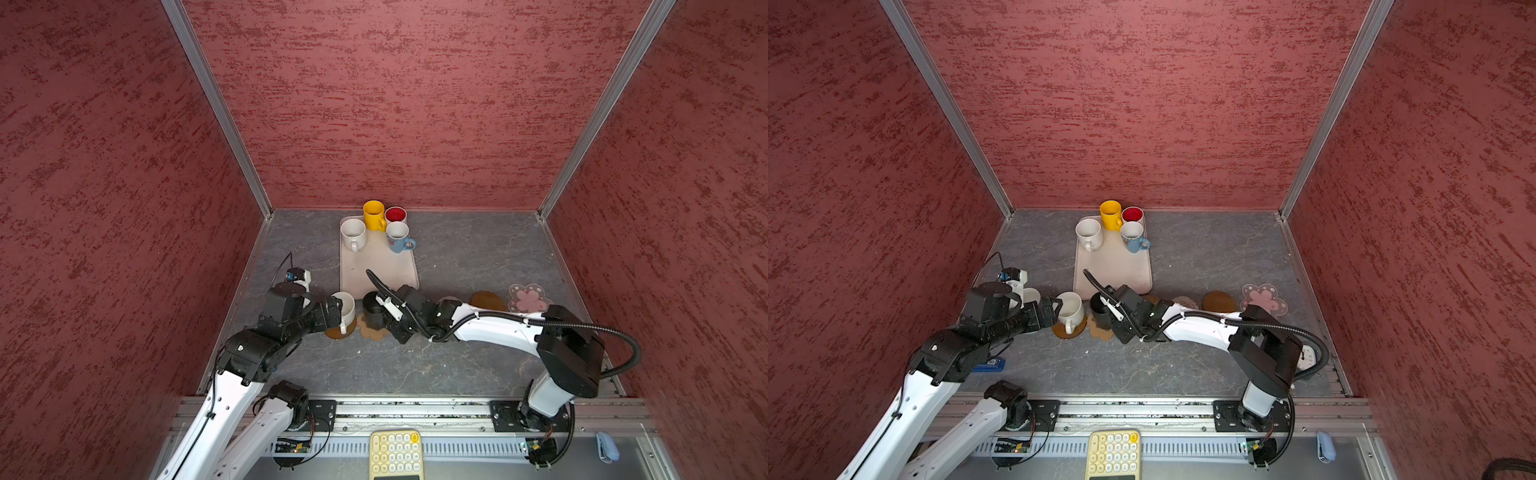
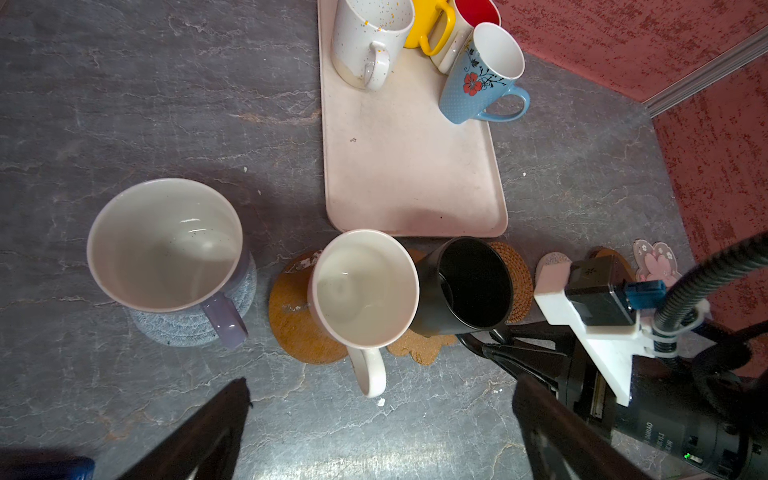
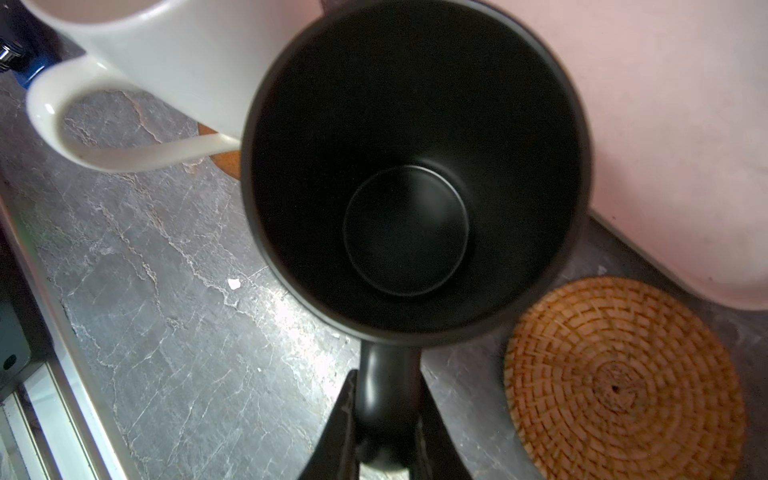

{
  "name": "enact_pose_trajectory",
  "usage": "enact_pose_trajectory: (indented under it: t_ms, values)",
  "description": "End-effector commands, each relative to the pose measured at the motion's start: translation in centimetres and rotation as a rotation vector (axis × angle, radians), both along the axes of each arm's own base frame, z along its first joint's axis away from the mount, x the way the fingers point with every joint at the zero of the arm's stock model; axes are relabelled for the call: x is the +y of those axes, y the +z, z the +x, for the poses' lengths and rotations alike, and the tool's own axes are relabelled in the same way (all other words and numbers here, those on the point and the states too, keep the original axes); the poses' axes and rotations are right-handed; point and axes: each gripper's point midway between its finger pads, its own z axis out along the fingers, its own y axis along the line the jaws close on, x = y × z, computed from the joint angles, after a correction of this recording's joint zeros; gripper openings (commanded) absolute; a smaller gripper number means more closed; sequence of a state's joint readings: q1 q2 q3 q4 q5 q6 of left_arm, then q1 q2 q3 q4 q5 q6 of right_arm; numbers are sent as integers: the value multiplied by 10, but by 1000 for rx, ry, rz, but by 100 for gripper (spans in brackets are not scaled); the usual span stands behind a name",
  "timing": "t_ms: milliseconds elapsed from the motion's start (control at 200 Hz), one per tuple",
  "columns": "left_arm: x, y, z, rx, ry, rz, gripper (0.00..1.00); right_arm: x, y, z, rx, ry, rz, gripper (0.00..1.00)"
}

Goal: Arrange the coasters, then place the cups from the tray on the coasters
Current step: 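Carry the black mug with the right gripper onto the cork paw coaster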

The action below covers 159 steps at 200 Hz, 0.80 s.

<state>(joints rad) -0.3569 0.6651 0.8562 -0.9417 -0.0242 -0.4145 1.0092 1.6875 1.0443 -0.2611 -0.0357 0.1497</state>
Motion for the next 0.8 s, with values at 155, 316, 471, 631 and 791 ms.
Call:
enact_pose_trajectory:
  t_ms: [155, 316, 471, 631, 791]
  values:
    - [-3, 0, 2, -8, -8, -11, 99, 31, 31, 12, -61, 15, 117, 0]
    - [-2, 2, 1, -17, -7, -11, 99, 26, 23, 7, -37, 6, 111, 0]
    - [-2, 2, 1, -20, -3, -8, 99, 20, 22, 5, -34, -7, 117, 18]
    - [-1, 2, 1, -19, -1, -5, 99, 19, 28, 3, -44, -4, 135, 54]
    - [-1, 3, 2, -18, -2, -1, 99, 19, 36, 3, -63, -5, 161, 66]
